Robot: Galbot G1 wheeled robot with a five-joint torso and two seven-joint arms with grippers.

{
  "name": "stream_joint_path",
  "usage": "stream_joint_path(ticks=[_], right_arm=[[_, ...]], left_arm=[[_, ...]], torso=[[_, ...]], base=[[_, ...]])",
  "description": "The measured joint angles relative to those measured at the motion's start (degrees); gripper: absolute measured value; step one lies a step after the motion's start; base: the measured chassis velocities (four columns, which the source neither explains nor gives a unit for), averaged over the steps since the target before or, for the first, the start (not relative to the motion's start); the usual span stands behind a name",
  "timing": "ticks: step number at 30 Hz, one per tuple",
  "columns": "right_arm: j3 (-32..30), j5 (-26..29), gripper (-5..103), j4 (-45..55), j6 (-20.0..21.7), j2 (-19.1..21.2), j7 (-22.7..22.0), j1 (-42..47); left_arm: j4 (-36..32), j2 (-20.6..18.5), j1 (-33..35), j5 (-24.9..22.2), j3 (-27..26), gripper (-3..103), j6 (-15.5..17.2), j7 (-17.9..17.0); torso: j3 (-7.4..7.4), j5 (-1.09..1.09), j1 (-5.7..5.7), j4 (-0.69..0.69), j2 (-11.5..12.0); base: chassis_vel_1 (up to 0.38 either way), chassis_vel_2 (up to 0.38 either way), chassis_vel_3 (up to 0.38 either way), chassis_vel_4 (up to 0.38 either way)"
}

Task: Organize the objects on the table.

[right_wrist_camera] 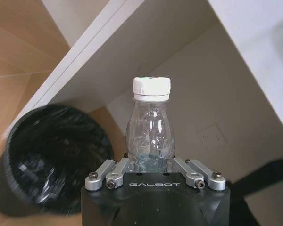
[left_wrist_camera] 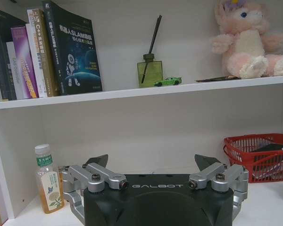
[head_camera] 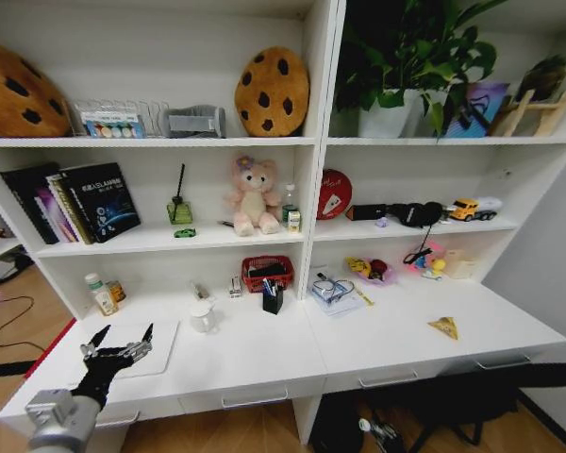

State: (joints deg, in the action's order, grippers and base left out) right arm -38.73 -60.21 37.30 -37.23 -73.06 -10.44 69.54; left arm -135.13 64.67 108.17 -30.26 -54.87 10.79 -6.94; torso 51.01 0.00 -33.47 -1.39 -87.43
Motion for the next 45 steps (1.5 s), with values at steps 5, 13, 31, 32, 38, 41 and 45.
stream_joint_path(ticks=[5, 13, 31, 32, 38, 41, 45], right_arm=[[0.09, -6.4, 23, -12.58, -3.57, -2.06, -10.77, -8.49], [0.47, -4.03, 53, -14.13, -4.23, -2.82, -8.97, -9.67], [1.58, 30.84, 100, 21.29, -8.71, 1.36, 6.13, 17.33], [0.84, 36.25, 100, 27.64, -8.68, 2.15, 6.62, 22.48], [-4.91, 61.86, 100, 58.11, -6.96, 4.86, 7.3, 45.25], [-13.35, 77.22, 100, 78.71, -2.57, 3.16, 8.61, 51.9], [-21.32, 87.93, 100, 86.17, 7.08, 3.05, 8.27, 46.83]], left_arm=[[0.0, 0.0, 0.0, 0.0, 0.0, 100, 0.0, 0.0], [0.0, 0.0, 0.0, 0.0, 0.0, 100, 0.0, 0.0], [-0.02, 0.0, 0.0, 0.0, 0.0, 100, 0.0, 0.01], [-0.01, 0.0, 0.0, 0.0, 0.0, 100, 0.0, 0.0], [-0.01, 0.0, 0.0, 0.0, 0.0, 100, 0.0, -0.01], [-0.01, 0.0, 0.0, 0.0, 0.0, 100, 0.0, 0.0], [-0.01, 0.0, 0.0, 0.0, 0.0, 100, 0.0, 0.0]], torso=[[0.0, 0.01, 0.0, 0.03, 0.0], [-0.01, -0.01, 0.0, 0.02, 0.0], [-0.02, 0.0, 0.01, 0.01, -0.01], [-0.02, 0.0, 0.02, 0.01, -0.01], [-0.02, -0.02, 0.03, -0.02, -0.02], [-0.02, -0.01, 0.03, 0.02, -0.02], [-0.02, 0.01, 0.02, 0.0, -0.02]], base=[[0.0, 0.0, 0.0, 0.0], [0.0, 0.0, 0.0, 0.0], [0.0, 0.0, 0.0, 0.0], [0.0, 0.0, 0.0, 0.0], [0.0, 0.0, 0.0, 0.0], [0.0, 0.0, 0.0, 0.0], [0.0, 0.0, 0.0, 0.0]])
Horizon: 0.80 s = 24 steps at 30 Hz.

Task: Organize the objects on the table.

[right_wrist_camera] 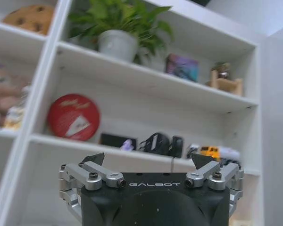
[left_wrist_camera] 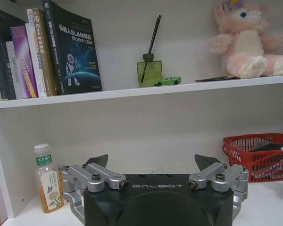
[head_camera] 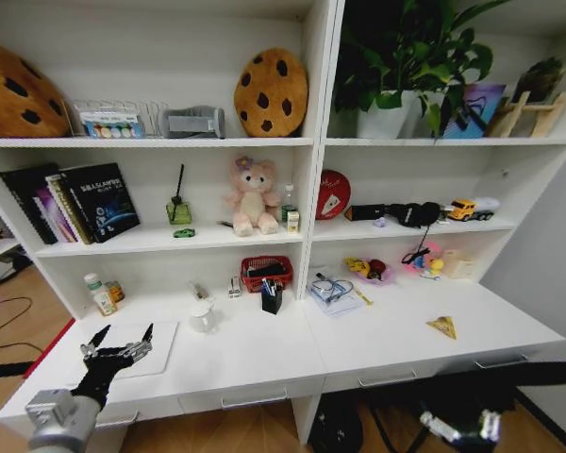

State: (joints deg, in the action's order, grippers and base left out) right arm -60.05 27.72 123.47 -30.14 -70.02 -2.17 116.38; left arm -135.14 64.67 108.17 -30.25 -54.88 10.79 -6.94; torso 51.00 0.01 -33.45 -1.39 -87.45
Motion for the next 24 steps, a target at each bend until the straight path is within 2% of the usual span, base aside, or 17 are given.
stream_joint_path(ticks=[1, 2, 4, 5, 6, 8, 12, 24], right_arm=[[-2.1, 2.78, 100, 0.69, 4.18, 1.23, -0.88, -3.19], [-2.1, 2.78, 100, 0.69, 4.18, 1.23, -0.88, -3.19], [-5.67, 7.3, 100, 0.87, 12.96, 6.04, -4.34, -9.45], [-6.31, 8.71, 100, 0.81, 15.45, 7.68, -5.76, -10.92], [-6.31, 8.71, 100, 0.81, 15.45, 7.68, -5.76, -10.92], [-6.62, 10.5, 100, 0.59, 18.17, 9.58, -7.02, -12.22], [-6.47, 10.84, 100, 0.3, 19.1, 9.87, -7.3, -12.82], [-3.78, 13.41, 100, -3.22, 20.76, 10.7, -7.42, -15.74]], left_arm=[[0.0, 0.0, 0.0, 0.0, 0.0, 100, 0.0, 0.0], [0.0, 0.0, 0.0, 0.0, 0.0, 100, 0.0, 0.0], [0.0, 0.0, 0.0, 0.0, 0.0, 100, 0.0, 0.0], [0.0, 0.0, 0.0, 0.0, 0.0, 100, 0.0, 0.0], [0.0, 0.0, 0.0, 0.0, 0.0, 100, 0.0, 0.0], [0.01, 0.0, 0.0, 0.0, 0.0, 100, 0.0, 0.0], [0.0, 0.0, 0.0, 0.0, 0.0, 100, 0.0, 0.0], [0.0, 0.0, 0.0, 0.0, 0.0, 100, 0.0, 0.0]], torso=[[0.0, 0.01, 0.0, 0.01, 0.01], [0.0, 0.01, 0.0, 0.01, 0.01], [0.01, -0.01, -0.02, 0.08, 0.01], [0.01, -0.01, -0.03, 0.09, 0.02], [0.01, -0.01, -0.03, 0.09, 0.02], [0.02, 0.01, -0.03, 0.05, 0.02], [0.01, -0.01, -0.03, 0.0, 0.02], [0.01, 0.02, -0.01, 0.01, 0.02]], base=[[0.0, 0.0, 0.0, 0.0], [0.0, 0.0, 0.0, 0.0], [0.0, 0.0, 0.0, 0.0], [0.0, 0.0, 0.0, 0.0], [0.0, 0.0, 0.0, 0.0], [-0.018, -0.006, 0.029, 0.018], [-0.062, -0.062, 0.058, 0.038], [-0.172, -0.176, 0.154, 0.167]])
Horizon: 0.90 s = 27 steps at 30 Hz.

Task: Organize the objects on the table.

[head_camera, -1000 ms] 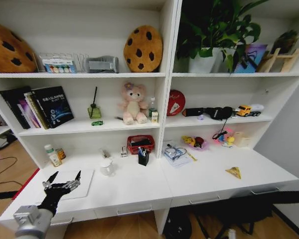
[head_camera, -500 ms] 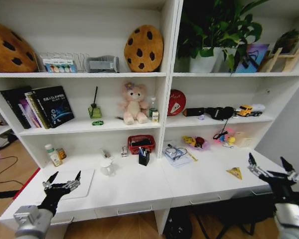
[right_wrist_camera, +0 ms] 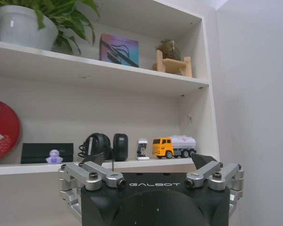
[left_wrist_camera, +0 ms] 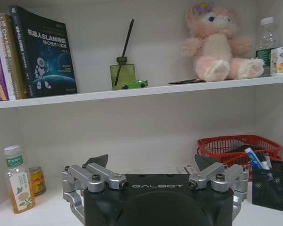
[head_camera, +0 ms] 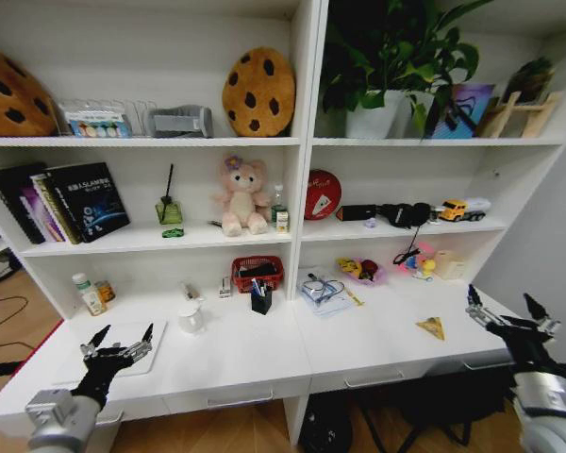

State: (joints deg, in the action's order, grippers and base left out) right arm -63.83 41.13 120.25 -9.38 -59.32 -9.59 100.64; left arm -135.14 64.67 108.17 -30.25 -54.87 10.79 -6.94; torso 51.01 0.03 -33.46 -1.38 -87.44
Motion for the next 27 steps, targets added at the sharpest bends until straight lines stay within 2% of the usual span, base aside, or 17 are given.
stream_joint_path(ticks=[1, 2, 5, 7, 9, 11, 12, 13, 14, 15, 16, 18, 19, 20, 22, 27], right_arm=[[0.46, 0.13, 100, -0.48, 0.19, 0.3, -0.01, -0.5], [1.23, 0.08, 100, -1.39, 0.38, 0.78, 0.17, -1.36], [3.61, 1.37, 100, -3.16, 0.91, 2.16, 1.58, -3.79], [6.62, 5.13, 100, -4.93, 1.23, 3.79, 2.99, -7.95], [8.15, 6.75, 100, -6.22, 1.63, 4.73, 3.45, -10.66], [10.3, 8.26, 100, -8.32, 6.97, 6.76, 3.89, -15.29], [10.3, 8.26, 100, -8.32, 6.97, 6.76, 3.89, -15.29], [10.78, 9.04, 100, -8.53, 9.57, 7.23, 3.73, -16.09], [12.14, 12.6, 100, -8.24, 17.53, 8.69, 1.65, -17.55], [13.36, 14.94, 100, -7.4, 22.44, 9.41, -0.72, -18.4], [13.36, 14.94, 100, -7.4, 22.44, 9.41, -0.72, -18.4], [17.4, 17.11, 100, -6.29, 30.59, 10.49, -6.17, -20.49], [19.43, 16.62, 100, -6.73, 32.37, 10.72, -7.51, -21.38], [19.43, 16.62, 100, -6.73, 32.37, 10.72, -7.51, -21.38], [24.56, 14.67, 100, -9.36, 35.39, 10.86, -10.54, -23.82], [30.0, 13.36, 100, -14.96, 37.29, 10.78, -12.97, -27.99]], left_arm=[[0.0, 0.0, 0.0, 0.0, 0.0, 100, 0.0, 0.0], [0.01, 0.01, 0.0, 0.0, 0.0, 100, 0.0, -0.01], [0.01, 0.0, 0.0, 0.0, 0.0, 100, 0.0, -0.01], [0.0, 0.0, 0.0, 0.0, 0.02, 100, 0.0, 0.02], [0.0, 0.01, 0.01, 0.0, 0.02, 100, 0.0, 0.01], [-0.01, 0.02, 0.01, 0.0, 0.02, 100, 0.0, 0.02], [-0.01, 0.02, 0.01, 0.0, 0.02, 100, 0.0, 0.02], [-0.01, 0.02, 0.01, 0.0, 0.02, 100, -0.01, 0.01], [-0.01, 0.02, 0.0, 0.0, 0.02, 100, 0.0, 0.02], [0.0, 0.01, 0.0, 0.0, 0.02, 100, 0.0, 0.02], [0.0, 0.01, 0.0, 0.0, 0.02, 100, 0.0, 0.02], [0.01, 0.01, 0.0, 0.0, 0.01, 100, 0.0, 0.01], [0.01, 0.0, 0.0, 0.0, 0.0, 100, 0.0, 0.0], [0.01, 0.0, 0.0, 0.0, 0.0, 100, 0.0, 0.0], [0.01, 0.0, 0.0, 0.0, -0.02, 100, 0.0, -0.01], [0.01, 0.0, 0.0, 0.0, -0.02, 100, 0.0, -0.02]], torso=[[0.0, 0.01, 0.0, 0.01, 0.0], [0.0, -0.08, 0.0, 0.01, 0.0], [-0.01, 0.03, 0.0, 0.0, -0.01], [0.0, -0.04, -0.01, -0.01, 0.01], [0.0, 0.0, 0.0, 0.02, 0.0], [0.0, 0.01, 0.0, 0.06, 0.0], [0.0, 0.01, 0.0, 0.06, 0.0], [0.0, -0.01, -0.01, 0.04, 0.0], [0.0, -0.03, 0.0, -0.01, 0.0], [0.0, -0.03, -0.01, -0.02, 0.0], [0.0, -0.03, -0.01, -0.02, 0.0], [0.0, -0.09, -0.01, 0.01, 0.0], [0.0, -0.09, 0.0, 0.02, 0.0], [0.0, -0.09, 0.0, 0.02, 0.0], [0.0, -0.04, -0.01, 0.03, 0.0], [0.0, -0.01, 0.0, 0.01, 0.0]], base=[[-0.243, -0.25, 0.255, 0.221], [-0.27, -0.25, 0.276, 0.265], [-0.293, -0.262, 0.267, 0.27], [-0.261, -0.27, 0.253, 0.244], [-0.242, -0.228, 0.231, 0.222], [-0.086, -0.157, 0.144, 0.094], [-0.008, -0.125, 0.144, 0.053], [-0.008, -0.125, 0.063, 0.053], [0.0, 0.0, 0.0, 0.0], [0.0, 0.0, 0.0, 0.0], [0.0, 0.0, 0.0, 0.0], [0.015, 0.069, -0.055, -0.074], [0.028, 0.096, -0.069, -0.076], [0.028, 0.096, -0.069, -0.076], [0.06, 0.057, -0.028, -0.047], [0.013, 0.011, -0.003, -0.006]])
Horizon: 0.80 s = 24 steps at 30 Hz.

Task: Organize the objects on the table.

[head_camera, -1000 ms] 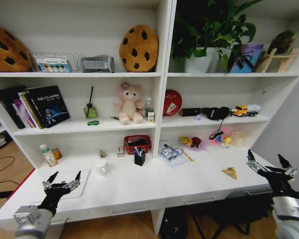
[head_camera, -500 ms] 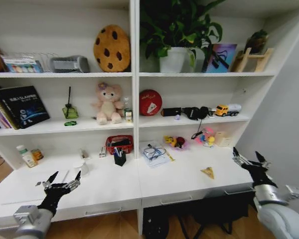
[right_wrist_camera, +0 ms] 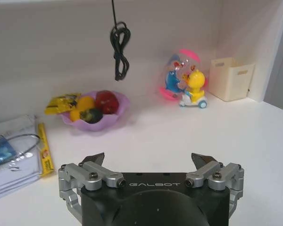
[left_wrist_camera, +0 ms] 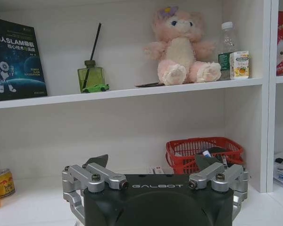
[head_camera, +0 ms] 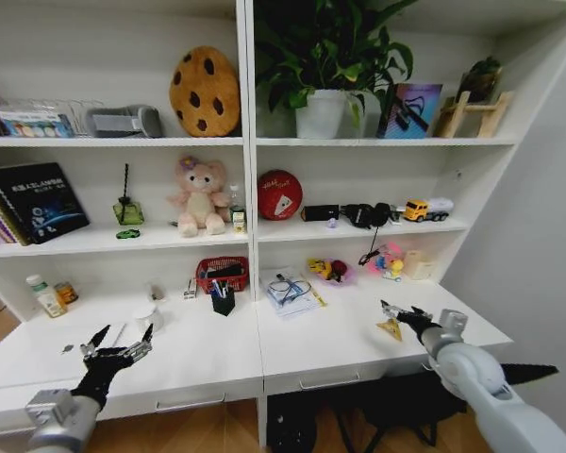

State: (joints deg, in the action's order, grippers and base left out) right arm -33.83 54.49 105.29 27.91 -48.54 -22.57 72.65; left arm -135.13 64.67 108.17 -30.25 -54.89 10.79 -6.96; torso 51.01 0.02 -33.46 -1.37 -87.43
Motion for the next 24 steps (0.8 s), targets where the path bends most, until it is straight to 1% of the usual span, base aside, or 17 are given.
stream_joint_path(ticks=[2, 4, 6, 10, 16, 17, 18, 19, 22, 23, 24], right_arm=[[0.82, 0.15, 100, -1.08, 0.21, -0.01, -0.74, -0.84], [3.1, 2.95, 100, -3.46, 1.17, -0.02, -4.17, -3.39], [4.29, 4.54, 100, -5.04, 1.69, 0.01, -6.01, -4.98], [4.87, 4.67, 100, -5.98, 1.83, 0.29, -6.14, -5.55], [7.77, 3.8, 100, -11.47, 1.12, 0.69, -6.05, -8.64], [8.44, 3.57, 103, -12.59, 0.98, 0.44, -6.01, -9.13], [8.44, 3.57, 103, -12.59, 0.98, 0.44, -6.01, -9.13], [8.74, 3.4, 100, -13.1, 0.8, 0.27, -6.06, -9.31], [9.13, 3.12, 100, -14.08, 0.47, 0.08, -5.98, -9.52], [9.35, 3.3, 90, -14.56, 0.43, 0.08, -5.78, -9.6], [9.66, 3.68, 85, -15.0, 0.42, 0.08, -5.69, -9.74]], left_arm=[[0.0, 0.0, 0.0, 0.0, 0.01, 100, 0.0, 0.0], [0.0, 0.0, 0.0, 0.0, 0.01, 100, 0.0, 0.01], [0.0, 0.0, 0.0, 0.0, 0.02, 100, 0.0, 0.01], [0.0, 0.0, 0.0, 0.0, 0.01, 100, 0.01, 0.02], [0.0, 0.0, 0.0, 0.0, 0.02, 100, 0.0, 0.01], [0.0, 0.0, 0.0, 0.0, 0.02, 100, 0.0, 0.02], [0.0, 0.0, 0.0, 0.0, 0.02, 100, 0.0, 0.02], [0.0, 0.0, 0.0, 0.0, 0.02, 100, 0.0, 0.02], [0.0, 0.0, 0.0, 0.0, 0.02, 100, 0.01, 0.02], [0.0, 0.0, 0.0, 0.0, 0.02, 100, 0.0, 0.02], [0.0, 0.0, 0.0, 0.0, 0.02, 100, 0.01, 0.01]], torso=[[0.0, 0.0, 0.0, -0.01, 0.0], [0.0, 0.0, 0.0, -0.01, 0.0], [0.0, -0.02, 0.0, 0.01, 0.0], [0.0, -0.02, 0.0, 0.0, 0.0], [0.0, -0.02, 0.0, 0.01, 0.0], [0.0, -0.02, 0.0, 0.0, 0.0], [0.0, -0.02, 0.0, 0.0, 0.0], [0.0, -0.02, 0.0, 0.0, 0.0], [0.0, -0.01, 0.0, 0.0, 0.0], [0.0, -0.02, 0.0, 0.0, 0.0], [-0.01, -0.02, 0.0, 0.0, 0.0]], base=[[0.0, 0.0, 0.0, 0.0], [0.0, 0.0, 0.0, 0.0], [0.0, 0.0, 0.0, 0.0], [0.0, 0.0, 0.0, 0.0], [0.0, 0.0, 0.0, 0.0], [0.0, 0.0, 0.0, 0.0], [0.0, 0.0, 0.0, 0.0], [0.0, 0.0, 0.0, 0.0], [0.0, 0.0, 0.0, 0.0], [0.0, 0.0, 0.0, 0.0], [0.0, 0.0, 0.0, 0.0]])
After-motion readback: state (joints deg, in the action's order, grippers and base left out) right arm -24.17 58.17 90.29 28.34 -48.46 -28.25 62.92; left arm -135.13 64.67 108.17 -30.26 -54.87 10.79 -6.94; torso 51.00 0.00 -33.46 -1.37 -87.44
